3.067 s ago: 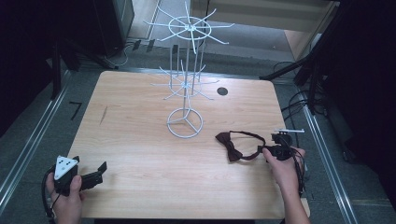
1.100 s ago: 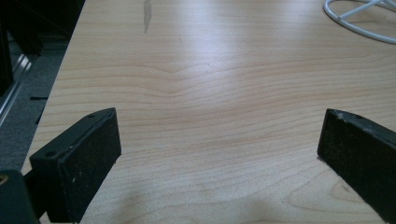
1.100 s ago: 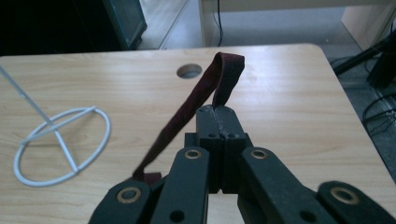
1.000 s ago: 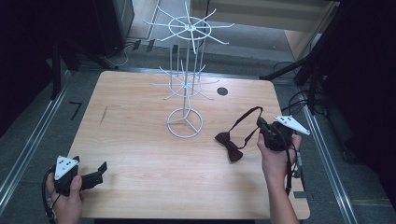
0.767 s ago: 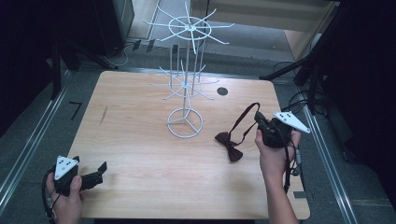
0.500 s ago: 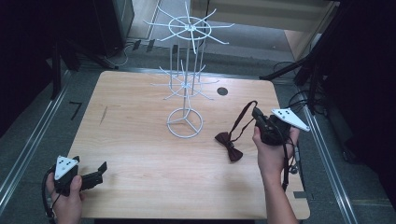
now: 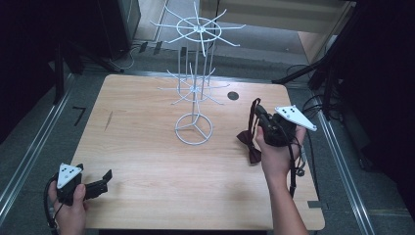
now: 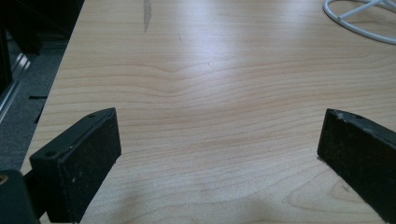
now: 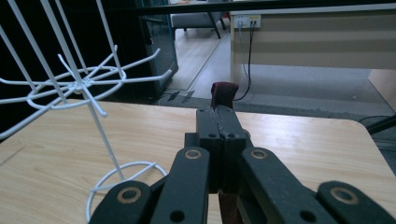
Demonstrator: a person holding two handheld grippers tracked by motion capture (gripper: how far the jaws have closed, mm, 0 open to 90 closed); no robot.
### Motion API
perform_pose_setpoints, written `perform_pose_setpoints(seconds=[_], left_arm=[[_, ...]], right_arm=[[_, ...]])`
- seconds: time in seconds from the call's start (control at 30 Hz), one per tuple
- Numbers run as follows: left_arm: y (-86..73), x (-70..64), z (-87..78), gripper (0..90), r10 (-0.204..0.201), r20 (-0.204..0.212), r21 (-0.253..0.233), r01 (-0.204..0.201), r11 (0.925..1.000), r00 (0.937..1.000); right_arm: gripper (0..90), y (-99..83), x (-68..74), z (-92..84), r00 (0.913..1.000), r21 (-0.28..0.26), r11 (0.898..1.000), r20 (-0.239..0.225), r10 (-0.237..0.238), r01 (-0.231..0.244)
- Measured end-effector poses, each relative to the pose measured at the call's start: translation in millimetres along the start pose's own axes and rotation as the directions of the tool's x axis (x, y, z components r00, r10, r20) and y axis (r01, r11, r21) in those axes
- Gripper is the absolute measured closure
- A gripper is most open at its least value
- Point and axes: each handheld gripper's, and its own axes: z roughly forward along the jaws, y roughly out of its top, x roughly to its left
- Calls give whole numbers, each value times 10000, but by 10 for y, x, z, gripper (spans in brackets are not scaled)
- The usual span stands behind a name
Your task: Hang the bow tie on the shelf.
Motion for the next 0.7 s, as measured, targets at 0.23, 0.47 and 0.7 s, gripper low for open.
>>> perform_pose_setpoints(seconds=[0.23,0.47,0.7], left_arm=[[0,-1,0,1,-18,5,4,18,10000,10000],[0,0,1,1,-7,11,5,7,10000,10000],[1,1,0,1,-8,22,17,8,10000,10000]], right_arm=[[900,34,115,49,9997,-39,10000,-263,8,-9],[900,41,281,90,9976,-105,9999,-686,-73,66],[900,42,360,119,9960,-96,9999,-891,-85,77]])
